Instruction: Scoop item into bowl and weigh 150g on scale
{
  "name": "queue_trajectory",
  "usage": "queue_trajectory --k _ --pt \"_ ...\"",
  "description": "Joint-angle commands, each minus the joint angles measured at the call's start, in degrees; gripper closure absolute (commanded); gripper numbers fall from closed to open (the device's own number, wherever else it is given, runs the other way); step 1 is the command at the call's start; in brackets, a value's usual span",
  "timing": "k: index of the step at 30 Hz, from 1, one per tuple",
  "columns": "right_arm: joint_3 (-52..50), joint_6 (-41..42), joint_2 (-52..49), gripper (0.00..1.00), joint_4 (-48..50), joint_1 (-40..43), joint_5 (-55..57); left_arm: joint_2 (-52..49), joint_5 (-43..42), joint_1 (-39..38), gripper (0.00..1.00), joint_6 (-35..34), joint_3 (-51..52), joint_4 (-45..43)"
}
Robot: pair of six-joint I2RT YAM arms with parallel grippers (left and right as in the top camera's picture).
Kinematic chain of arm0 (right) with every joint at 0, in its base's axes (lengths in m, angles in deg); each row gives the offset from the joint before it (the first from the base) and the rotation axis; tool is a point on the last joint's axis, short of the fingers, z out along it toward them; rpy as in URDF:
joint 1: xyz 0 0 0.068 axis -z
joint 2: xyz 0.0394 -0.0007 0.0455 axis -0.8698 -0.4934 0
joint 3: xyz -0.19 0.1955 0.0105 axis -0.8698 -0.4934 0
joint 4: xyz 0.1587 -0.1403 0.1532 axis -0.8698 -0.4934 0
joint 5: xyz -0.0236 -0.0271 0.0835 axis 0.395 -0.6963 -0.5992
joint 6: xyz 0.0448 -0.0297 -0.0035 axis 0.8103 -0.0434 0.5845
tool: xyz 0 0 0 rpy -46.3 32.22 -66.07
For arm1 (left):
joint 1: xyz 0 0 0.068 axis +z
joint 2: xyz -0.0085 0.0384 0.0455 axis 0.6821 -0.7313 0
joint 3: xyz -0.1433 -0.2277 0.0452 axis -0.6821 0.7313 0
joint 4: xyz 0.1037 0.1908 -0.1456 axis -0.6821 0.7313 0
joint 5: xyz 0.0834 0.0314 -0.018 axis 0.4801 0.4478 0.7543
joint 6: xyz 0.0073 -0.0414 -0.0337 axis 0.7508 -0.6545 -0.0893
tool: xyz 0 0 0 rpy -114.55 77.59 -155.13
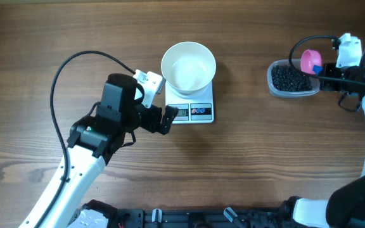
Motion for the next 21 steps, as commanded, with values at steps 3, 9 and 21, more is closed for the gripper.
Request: queue_trajectory --k 3,9,21 --pt "-0.8 -1.3 -4.5 0.96 -0.3 -0.1 -1.4 -0.2 0.3 -0.2 0.00 1.2 -0.7 0.0" --pt "-0.8 -2.8 -7.0 0.96 -1.7 -0.2 -8.7 -0.2 0.3 -0.2 0.00 1.2 -0.7 0.0" --pt "-0.8 -2.7 -7.2 0.96 -4.9 1.1 -17.2 -0.2 0.3 -0.2 0.00 1.1 -0.7 0.0"
